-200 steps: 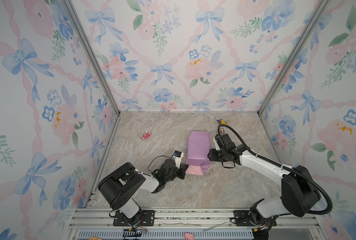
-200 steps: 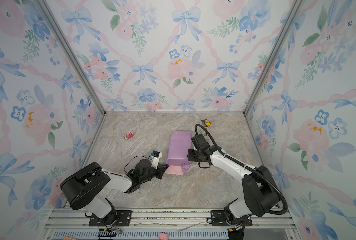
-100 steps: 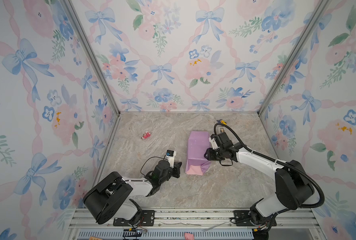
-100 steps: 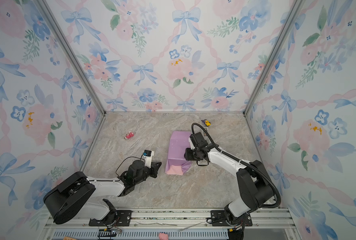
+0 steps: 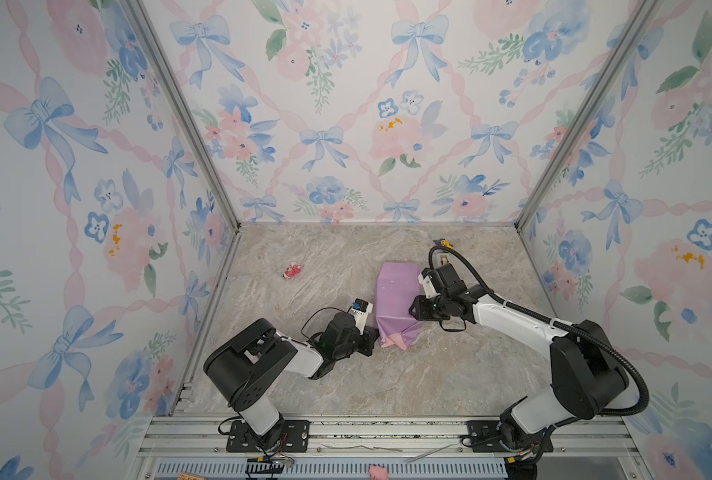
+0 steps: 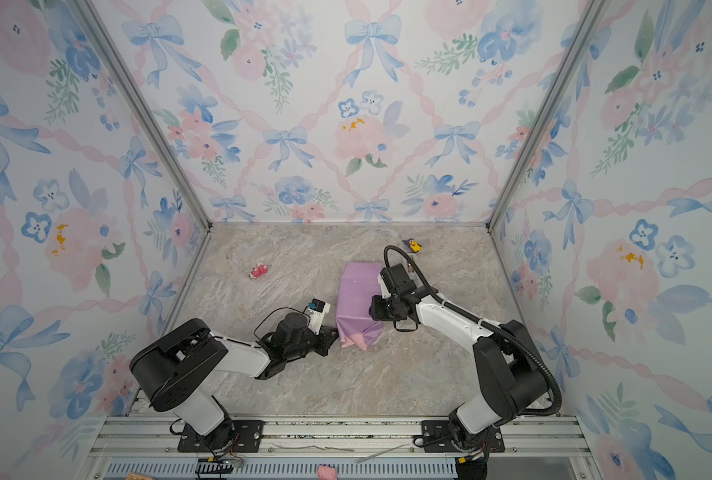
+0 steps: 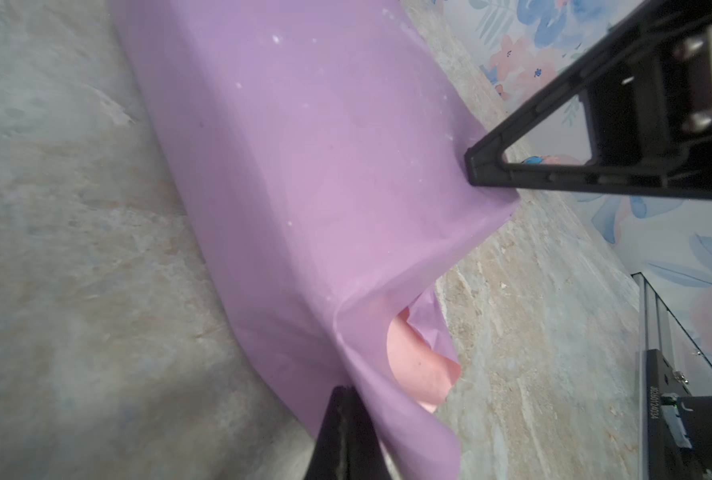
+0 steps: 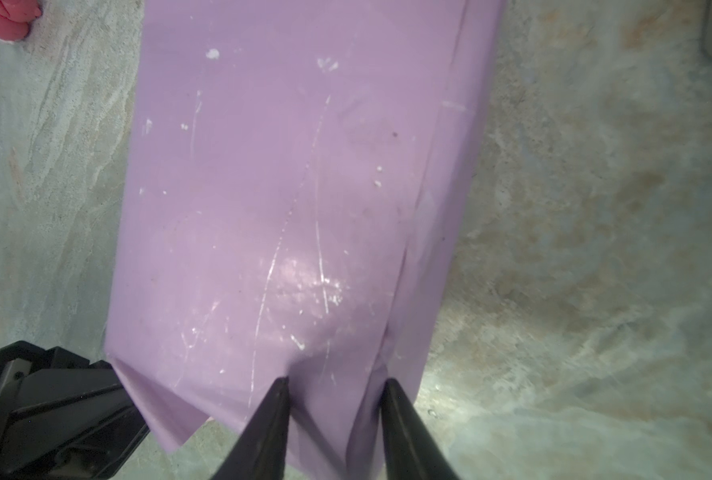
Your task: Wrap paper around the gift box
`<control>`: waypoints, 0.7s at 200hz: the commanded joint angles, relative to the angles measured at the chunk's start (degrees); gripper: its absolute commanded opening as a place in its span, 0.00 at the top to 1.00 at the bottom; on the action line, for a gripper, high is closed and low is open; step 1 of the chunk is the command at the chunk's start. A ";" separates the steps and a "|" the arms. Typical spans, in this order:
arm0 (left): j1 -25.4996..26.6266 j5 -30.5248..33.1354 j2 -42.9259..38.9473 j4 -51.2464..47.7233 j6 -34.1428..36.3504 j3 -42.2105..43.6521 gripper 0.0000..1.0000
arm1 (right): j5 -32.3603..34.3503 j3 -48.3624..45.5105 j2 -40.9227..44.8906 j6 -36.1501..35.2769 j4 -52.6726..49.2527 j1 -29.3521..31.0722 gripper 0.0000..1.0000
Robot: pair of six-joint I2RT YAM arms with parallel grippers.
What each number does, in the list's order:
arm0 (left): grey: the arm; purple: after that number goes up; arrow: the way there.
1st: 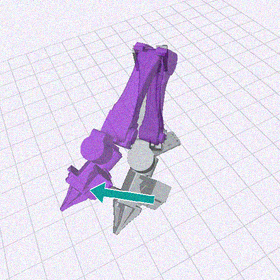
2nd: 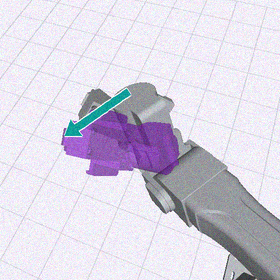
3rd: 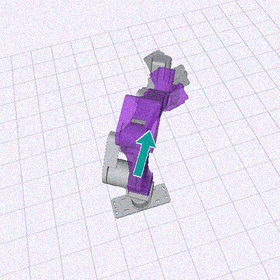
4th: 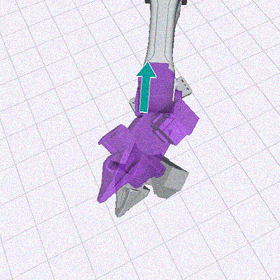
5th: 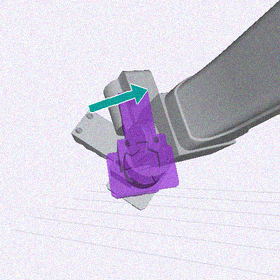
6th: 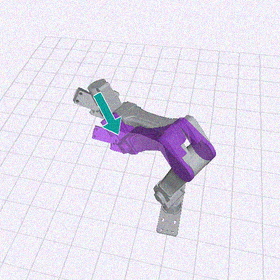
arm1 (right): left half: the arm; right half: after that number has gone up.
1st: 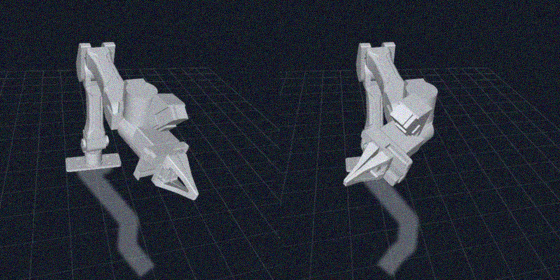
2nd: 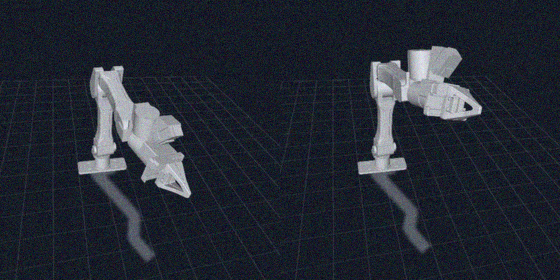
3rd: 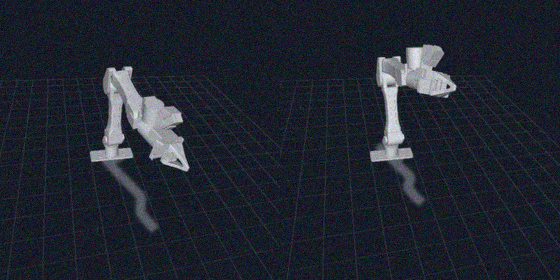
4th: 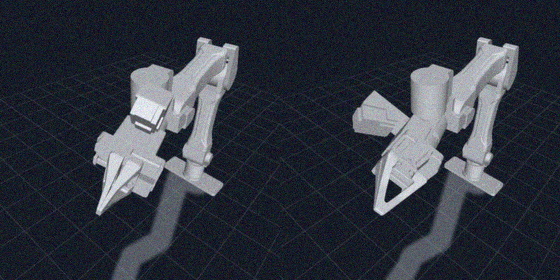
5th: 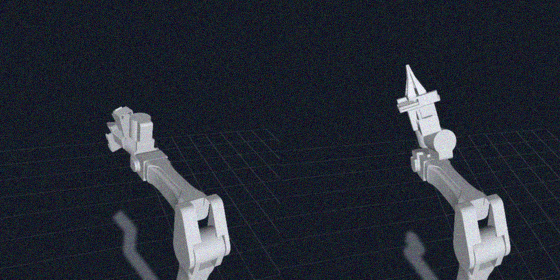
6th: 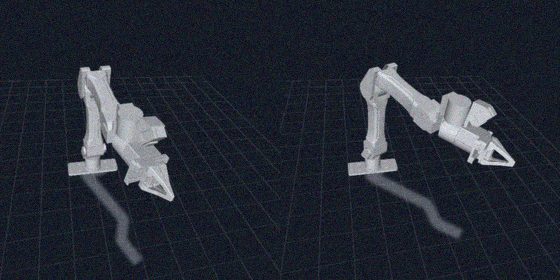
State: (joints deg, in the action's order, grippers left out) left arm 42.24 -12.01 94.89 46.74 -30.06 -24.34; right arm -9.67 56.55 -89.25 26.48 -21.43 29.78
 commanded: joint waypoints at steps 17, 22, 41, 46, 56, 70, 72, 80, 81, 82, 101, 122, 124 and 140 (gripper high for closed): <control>0.31 -2.40 3.56 4.67 0.03 -1.76 1.00 | 0.35 -1.53 -1.28 -1.10 -2.77 -0.34 0.63; 0.30 -2.58 3.68 5.19 -0.13 -1.92 1.00 | 0.36 -1.58 -1.21 -1.08 -2.83 -0.34 0.63; 0.33 -3.15 3.15 6.08 -0.46 -2.03 1.00 | 0.36 -1.76 -0.78 -1.08 -2.72 -0.25 0.63; 0.36 -3.08 2.84 6.08 -0.53 -1.84 1.00 | 0.51 -1.80 -0.63 -1.08 -2.65 -0.25 0.63; 0.42 -2.38 2.29 6.08 -0.45 -1.60 1.00 | 0.48 -2.12 -0.40 -1.02 -2.40 -0.14 0.63; 0.30 -1.82 2.40 6.14 0.06 -1.46 1.00 | 0.53 -2.16 -0.39 -1.08 -2.45 -0.16 0.63; 0.30 -1.80 2.56 6.16 0.11 -1.49 1.00 | 0.53 -2.18 -0.40 -1.01 -2.42 -0.16 0.63; 0.31 -1.65 2.95 6.33 0.13 -1.72 1.00 | 0.43 -2.23 -0.40 -1.00 -2.39 -0.12 0.63; 0.30 -1.68 3.12 6.34 0.11 -1.74 1.00 | 0.43 -2.23 -0.40 -1.00 -2.39 -0.10 0.63; 0.30 -1.65 3.20 6.34 0.15 -1.84 1.00 | 0.44 -2.24 -0.35 -0.99 -2.39 -0.08 0.63; 0.30 -2.14 4.63 7.07 0.09 -2.53 1.00 | 0.53 -2.42 0.25 -0.82 -2.08 0.10 0.61; 0.30 -2.10 4.61 7.31 0.07 -2.86 1.00 | 0.54 -2.32 1.57 -1.06 -2.10 0.30 0.58; 0.30 -2.09 4.56 7.31 0.13 -2.83 1.00 | 0.56 -2.28 1.79 -1.07 -2.12 0.35 0.58; 0.13 -1.84 4.13 7.31 0.27 -2.34 1.00 | 1.24 -2.28 3.83 -1.34 -2.45 0.74 0.57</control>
State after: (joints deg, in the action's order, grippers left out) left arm 42.35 -13.56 98.83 52.29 -30.24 -26.20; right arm -9.65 55.61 -88.27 26.30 -20.82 29.82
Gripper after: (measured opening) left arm 0.047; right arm 0.423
